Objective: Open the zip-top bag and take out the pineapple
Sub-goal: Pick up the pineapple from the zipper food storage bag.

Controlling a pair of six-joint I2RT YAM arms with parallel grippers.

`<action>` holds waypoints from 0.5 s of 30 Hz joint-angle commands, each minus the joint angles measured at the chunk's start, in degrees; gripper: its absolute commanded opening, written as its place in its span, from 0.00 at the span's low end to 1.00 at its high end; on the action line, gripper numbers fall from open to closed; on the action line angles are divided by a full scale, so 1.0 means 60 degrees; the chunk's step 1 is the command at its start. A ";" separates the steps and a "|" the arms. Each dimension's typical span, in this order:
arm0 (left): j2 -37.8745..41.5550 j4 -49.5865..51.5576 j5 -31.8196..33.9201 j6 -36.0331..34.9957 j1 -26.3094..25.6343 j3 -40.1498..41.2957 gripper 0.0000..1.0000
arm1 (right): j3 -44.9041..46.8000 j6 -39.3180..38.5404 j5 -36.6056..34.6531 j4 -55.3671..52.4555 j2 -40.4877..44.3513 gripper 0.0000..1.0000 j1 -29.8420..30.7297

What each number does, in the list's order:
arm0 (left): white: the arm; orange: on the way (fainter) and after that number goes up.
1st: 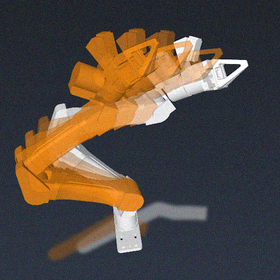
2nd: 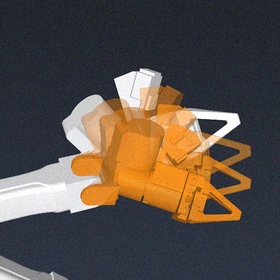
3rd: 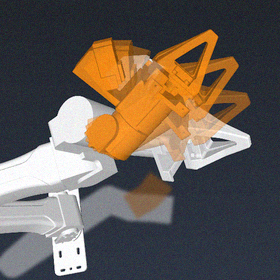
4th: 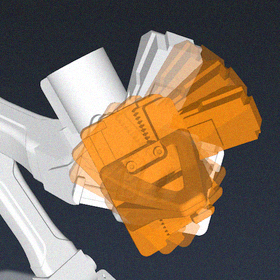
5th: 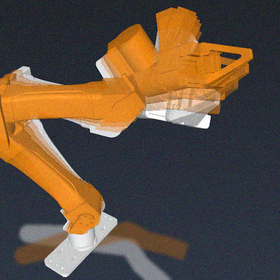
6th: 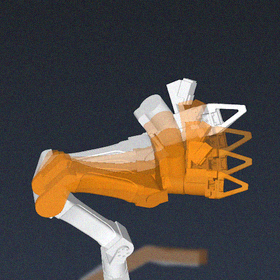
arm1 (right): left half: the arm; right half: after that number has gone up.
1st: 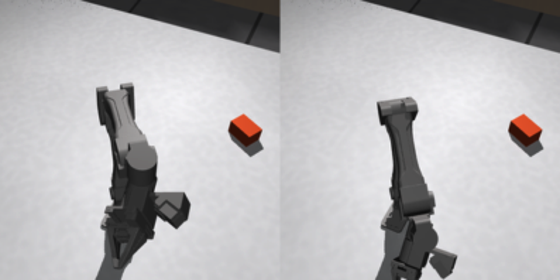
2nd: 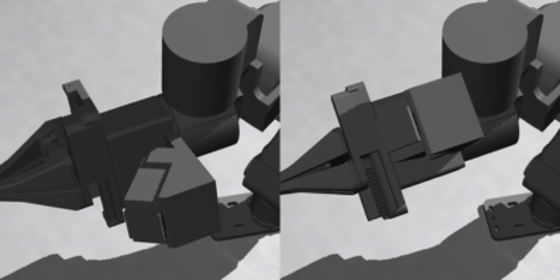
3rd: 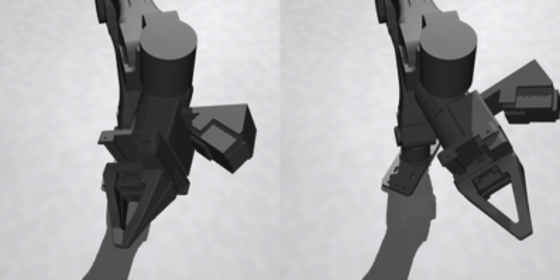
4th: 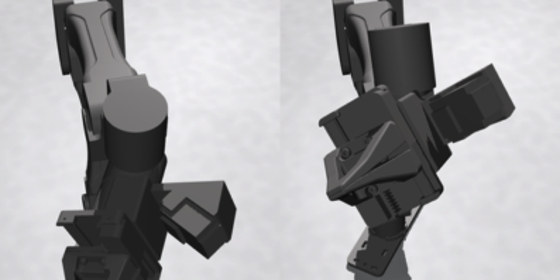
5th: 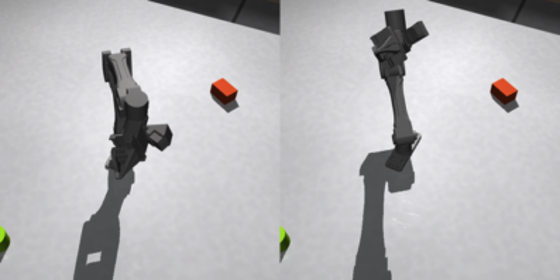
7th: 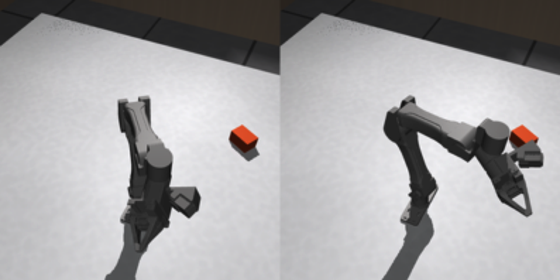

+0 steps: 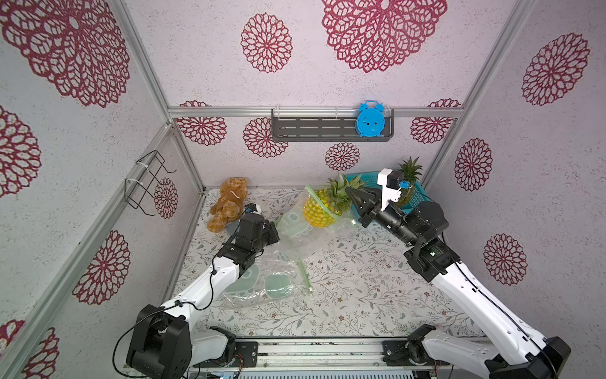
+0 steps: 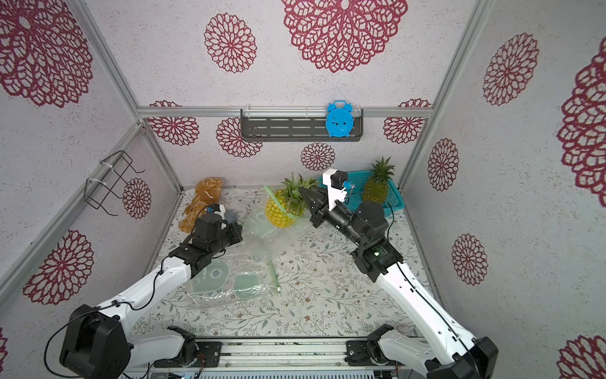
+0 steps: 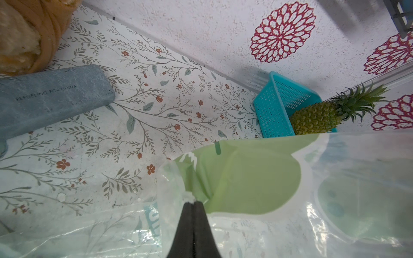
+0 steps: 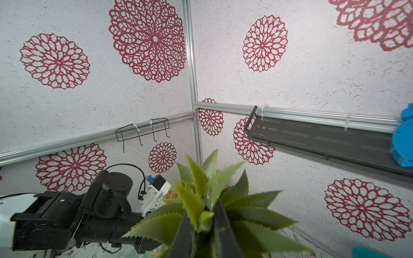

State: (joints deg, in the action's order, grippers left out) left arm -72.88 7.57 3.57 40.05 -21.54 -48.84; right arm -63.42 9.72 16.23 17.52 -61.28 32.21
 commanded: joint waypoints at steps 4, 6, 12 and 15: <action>0.0328 -0.1064 -0.0614 -0.0041 0.0230 0.0456 0.00 | -0.0490 0.0133 -0.1253 0.1144 0.0604 0.00 -0.0006; 0.0419 -0.1572 -0.1013 0.0032 0.0300 0.0655 0.00 | -0.0466 0.0222 -0.1240 0.1058 0.0540 0.00 -0.0043; 0.0596 -0.2063 -0.1421 0.0173 0.0486 0.0942 0.00 | -0.0424 0.0480 -0.1153 0.1050 0.0355 0.00 -0.0195; 0.0727 -0.2456 -0.1609 0.0325 0.0609 0.1211 0.00 | -0.0374 0.0666 -0.1126 0.1188 0.0305 0.00 -0.0320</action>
State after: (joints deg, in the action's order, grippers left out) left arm -70.24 -2.98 -4.14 41.19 -18.83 -42.68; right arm -63.40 11.64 10.63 12.95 -61.12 31.14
